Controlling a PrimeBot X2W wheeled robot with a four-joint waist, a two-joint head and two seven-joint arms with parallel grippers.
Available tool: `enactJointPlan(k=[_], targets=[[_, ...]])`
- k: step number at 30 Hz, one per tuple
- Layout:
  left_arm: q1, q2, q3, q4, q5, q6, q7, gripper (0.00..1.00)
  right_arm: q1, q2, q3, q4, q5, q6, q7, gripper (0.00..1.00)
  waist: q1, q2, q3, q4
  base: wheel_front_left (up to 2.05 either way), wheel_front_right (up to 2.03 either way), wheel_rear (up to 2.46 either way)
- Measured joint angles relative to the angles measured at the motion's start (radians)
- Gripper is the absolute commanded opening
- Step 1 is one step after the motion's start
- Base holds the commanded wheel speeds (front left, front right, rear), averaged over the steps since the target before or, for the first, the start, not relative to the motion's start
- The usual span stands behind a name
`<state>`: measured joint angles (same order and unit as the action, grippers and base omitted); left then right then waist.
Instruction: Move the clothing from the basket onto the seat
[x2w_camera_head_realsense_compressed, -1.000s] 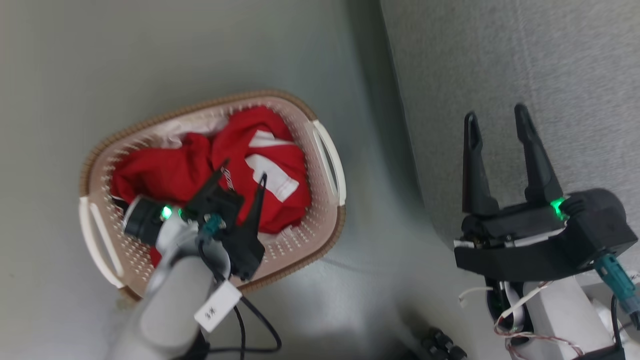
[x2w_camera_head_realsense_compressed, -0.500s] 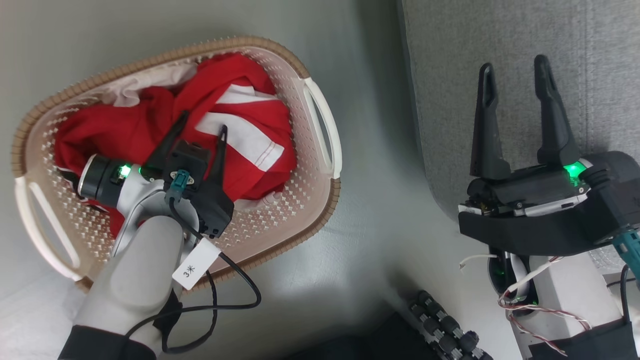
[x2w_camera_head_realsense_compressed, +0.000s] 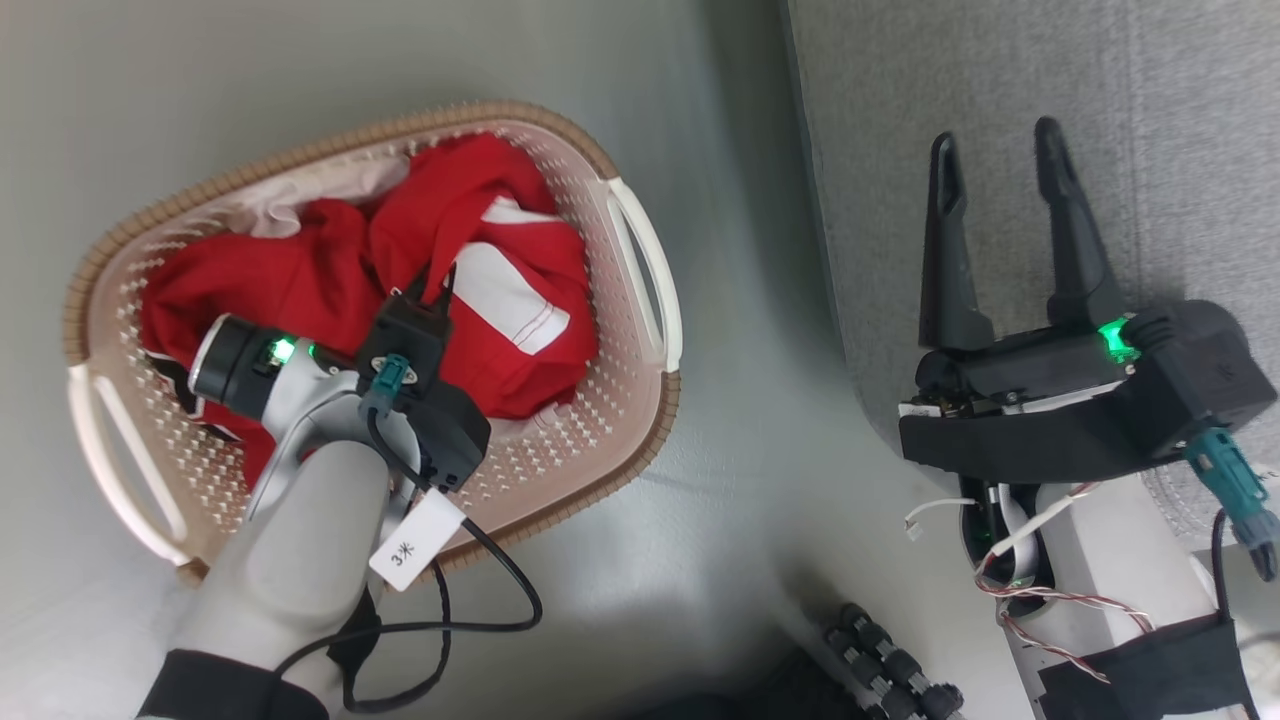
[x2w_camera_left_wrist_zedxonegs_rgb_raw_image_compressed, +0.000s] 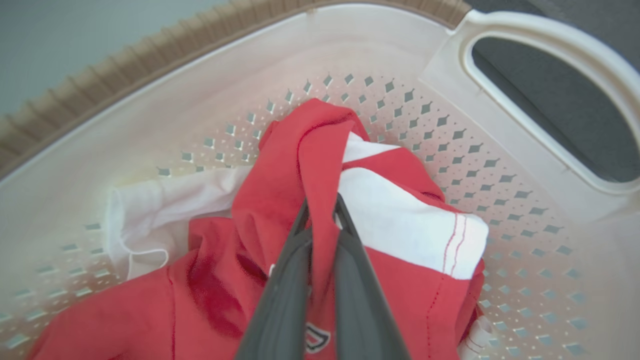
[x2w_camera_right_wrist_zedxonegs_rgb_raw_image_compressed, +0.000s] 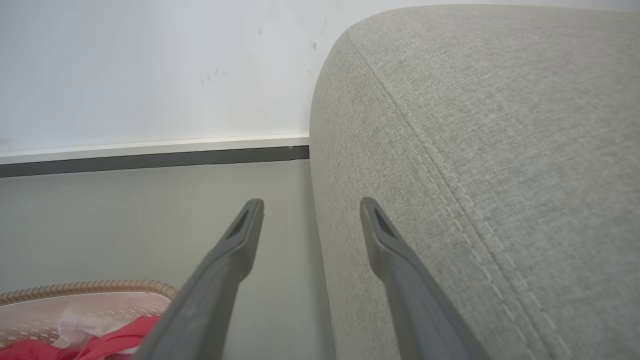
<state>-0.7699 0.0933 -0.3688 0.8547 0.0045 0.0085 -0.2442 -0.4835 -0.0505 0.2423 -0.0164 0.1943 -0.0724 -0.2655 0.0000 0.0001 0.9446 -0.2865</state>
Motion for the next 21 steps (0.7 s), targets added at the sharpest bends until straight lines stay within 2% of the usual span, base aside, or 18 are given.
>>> enactJointPlan(k=[2, 9, 13, 21], targets=[[0.002, -0.004, -0.004, 0.004, 0.000, -0.002, -0.005, 0.00, 0.000, 0.001, 0.000, 0.021, 0.001, 0.004, 0.000, 1.00, 0.0000, 0.0000, -0.019, 0.005, 0.00, 0.00, 0.00], [0.040, -0.015, -0.026, -0.002, -0.008, -0.049, -0.006, 0.00, 0.000, -0.001, -0.016, 0.086, 0.008, 0.016, 0.001, 1.00, 0.0000, 0.0000, -0.103, 0.026, 0.00, 0.00, 0.00], [0.053, -0.024, -0.030, -0.061, -0.032, -0.080, -0.006, 0.00, 0.000, -0.001, -0.032, 0.122, 0.008, 0.021, 0.001, 1.00, 0.0000, 0.0000, -0.171, 0.044, 0.00, 0.00, 0.00], [0.055, -0.036, -0.039, -0.139, -0.067, -0.104, -0.006, 0.00, 0.014, -0.002, -0.065, 0.173, 0.008, 0.029, 0.001, 1.00, 0.0000, -0.0002, -0.283, 0.083, 0.00, 0.00, 0.00]])
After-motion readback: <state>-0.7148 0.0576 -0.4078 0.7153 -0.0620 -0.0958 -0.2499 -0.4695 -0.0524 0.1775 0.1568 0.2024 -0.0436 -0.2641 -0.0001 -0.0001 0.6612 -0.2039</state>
